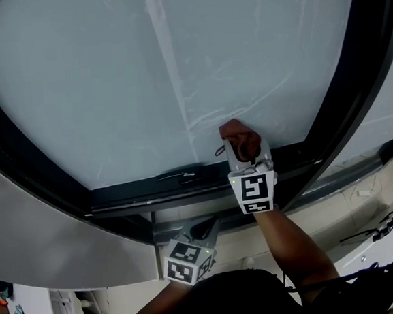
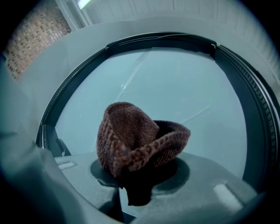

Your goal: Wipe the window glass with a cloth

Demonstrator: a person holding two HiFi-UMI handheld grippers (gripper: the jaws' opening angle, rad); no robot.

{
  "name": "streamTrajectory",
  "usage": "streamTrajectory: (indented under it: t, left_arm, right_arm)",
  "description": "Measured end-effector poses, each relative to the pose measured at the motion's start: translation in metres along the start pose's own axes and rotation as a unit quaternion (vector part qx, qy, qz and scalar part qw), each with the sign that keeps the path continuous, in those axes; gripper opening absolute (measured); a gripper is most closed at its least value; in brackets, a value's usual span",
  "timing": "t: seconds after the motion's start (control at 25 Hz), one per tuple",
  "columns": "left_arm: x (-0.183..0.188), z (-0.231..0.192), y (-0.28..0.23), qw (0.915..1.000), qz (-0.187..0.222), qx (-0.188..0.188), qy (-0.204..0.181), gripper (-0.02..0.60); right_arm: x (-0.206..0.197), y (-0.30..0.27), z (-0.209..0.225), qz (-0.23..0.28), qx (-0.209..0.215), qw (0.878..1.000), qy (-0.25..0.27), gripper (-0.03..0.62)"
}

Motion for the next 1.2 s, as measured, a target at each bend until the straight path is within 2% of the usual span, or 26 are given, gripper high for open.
streamTrajectory:
  t: [0.84, 1.2]
  left_arm:
    - [0.001, 0.001, 0.002, 1.0000, 0.000, -0.001, -0.005, 0.017]
    - [0.000, 0.002, 0.002, 1.0000, 0.000, -0.002, -0.004, 0.017]
  right_arm:
    - [-0.057, 0.008, -0.017, -0.071, 0.018, 0.997, 0.018, 0.129]
    - [-0.069, 0.010, -0.021, -0.095, 0.025, 0.995, 0.031, 0.129]
Point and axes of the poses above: the fingertips, and each gripper's own axes: y backward along the fingers, z to its right, x out of its top, the point moved 7 cm from there along y, backward along the fingers, and after that the axes turned 4 degrees about -x, right-handed, at the moved point
